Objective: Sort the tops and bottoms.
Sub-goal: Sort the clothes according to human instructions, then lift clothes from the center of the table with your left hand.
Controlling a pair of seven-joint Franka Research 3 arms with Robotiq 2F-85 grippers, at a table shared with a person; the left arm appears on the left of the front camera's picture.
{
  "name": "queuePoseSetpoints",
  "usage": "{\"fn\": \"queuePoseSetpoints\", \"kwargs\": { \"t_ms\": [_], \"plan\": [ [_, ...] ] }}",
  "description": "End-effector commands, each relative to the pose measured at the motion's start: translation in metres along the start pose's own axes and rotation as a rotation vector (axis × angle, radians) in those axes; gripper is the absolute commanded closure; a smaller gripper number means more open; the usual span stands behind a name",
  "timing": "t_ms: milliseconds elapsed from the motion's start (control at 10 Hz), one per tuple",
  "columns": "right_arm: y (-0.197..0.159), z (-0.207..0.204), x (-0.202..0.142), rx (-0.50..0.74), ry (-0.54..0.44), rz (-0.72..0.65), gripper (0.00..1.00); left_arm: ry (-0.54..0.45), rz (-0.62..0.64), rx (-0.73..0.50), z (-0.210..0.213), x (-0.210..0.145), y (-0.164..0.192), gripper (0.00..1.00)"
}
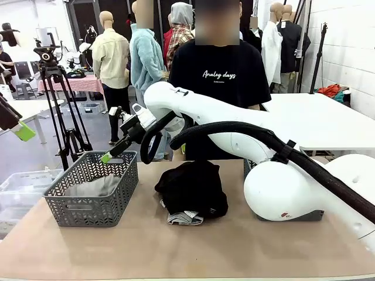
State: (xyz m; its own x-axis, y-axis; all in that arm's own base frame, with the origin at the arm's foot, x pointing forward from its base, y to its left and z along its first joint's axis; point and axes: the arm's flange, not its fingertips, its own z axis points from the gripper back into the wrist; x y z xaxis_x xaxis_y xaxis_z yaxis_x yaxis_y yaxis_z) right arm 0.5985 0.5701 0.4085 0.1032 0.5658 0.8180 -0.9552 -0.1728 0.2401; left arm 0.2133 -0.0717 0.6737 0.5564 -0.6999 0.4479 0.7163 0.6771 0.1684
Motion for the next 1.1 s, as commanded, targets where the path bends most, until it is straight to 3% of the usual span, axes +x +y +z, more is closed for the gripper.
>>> {"fn": "queuePoseSetpoints", "kwargs": {
  "t_ms": [0, 200, 300, 1000],
  "plan": [
    [-0.012, 0.01, 0.028, -0.02, 0.031, 0.002, 0.0, -0.002, 0.001, 0.0, 0.001, 0.0, 0.001, 0.0],
    [-0.007, 0.027, 0.026, 0.0, -0.045, -0.021, 0.0, -0.002, 0.001, 0.0, 0.001, 0.0, 0.001, 0.0],
    [0.004, 0.015, 0.015, -0.018, -0.011, 0.02, 0.0, -0.002, 0.001, 0.0, 0.001, 0.0, 0.001, 0.0],
    [0.004, 0.015, 0.015, -0.018, -0.011, 0.02, 0.0, -0.002, 0.001, 0.0, 0.001, 0.0, 0.001, 0.0]
  ]
}}
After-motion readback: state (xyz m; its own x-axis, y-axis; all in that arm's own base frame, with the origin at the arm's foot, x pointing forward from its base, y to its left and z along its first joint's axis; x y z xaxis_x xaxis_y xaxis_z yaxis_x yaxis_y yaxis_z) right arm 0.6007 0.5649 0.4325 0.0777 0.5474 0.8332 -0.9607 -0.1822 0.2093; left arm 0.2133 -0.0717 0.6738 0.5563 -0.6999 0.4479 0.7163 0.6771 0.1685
